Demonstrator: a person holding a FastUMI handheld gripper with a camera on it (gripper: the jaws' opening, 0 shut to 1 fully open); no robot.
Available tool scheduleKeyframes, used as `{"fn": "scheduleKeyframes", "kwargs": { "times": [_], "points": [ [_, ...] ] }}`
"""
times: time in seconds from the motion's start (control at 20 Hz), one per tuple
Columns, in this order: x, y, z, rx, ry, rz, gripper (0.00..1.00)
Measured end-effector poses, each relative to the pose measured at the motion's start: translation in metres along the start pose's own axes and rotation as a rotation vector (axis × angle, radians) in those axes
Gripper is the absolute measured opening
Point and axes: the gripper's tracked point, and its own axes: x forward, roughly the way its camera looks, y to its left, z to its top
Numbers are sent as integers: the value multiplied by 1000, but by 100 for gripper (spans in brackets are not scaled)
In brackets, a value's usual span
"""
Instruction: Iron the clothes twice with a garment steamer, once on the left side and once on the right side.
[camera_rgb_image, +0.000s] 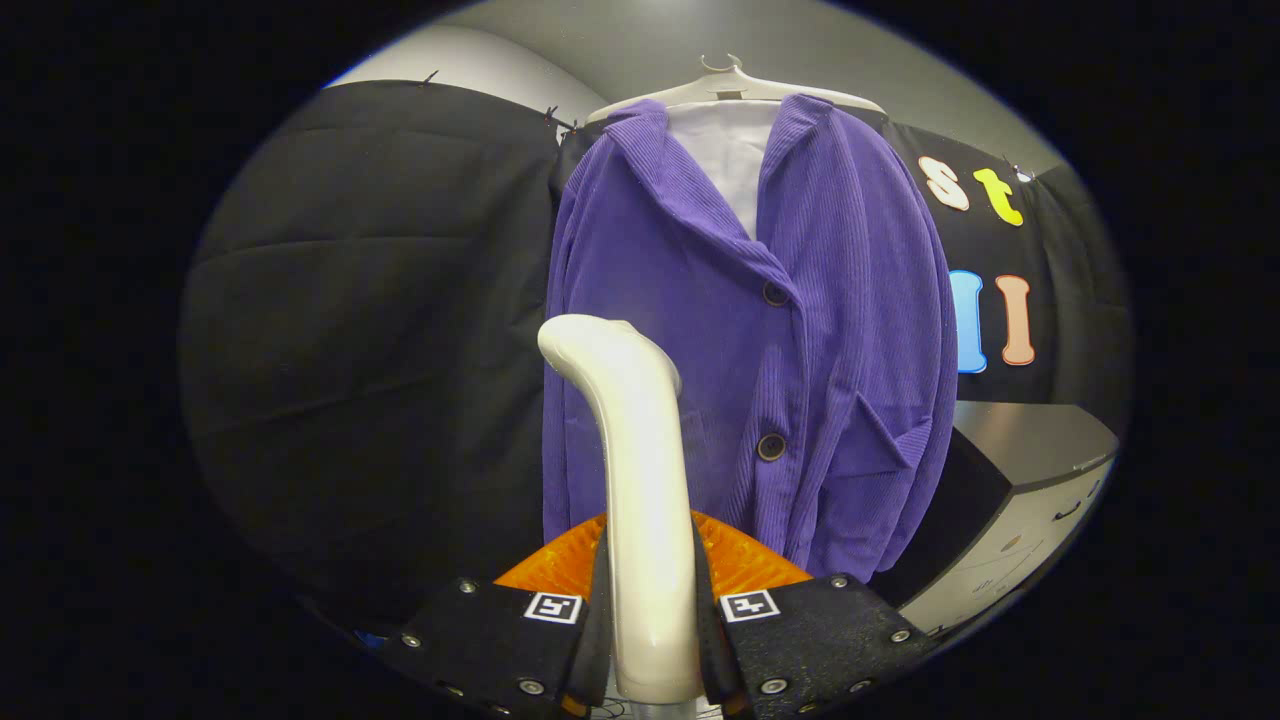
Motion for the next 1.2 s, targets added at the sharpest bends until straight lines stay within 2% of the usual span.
{"fn": "scheduleKeyframes", "kwargs": {
  "times": [0.7,1.2],
  "points": [
    [-11,2,-133,-1,207,6,36],
    [-9,-1,-190,-30,298,8,36]
  ]
}}
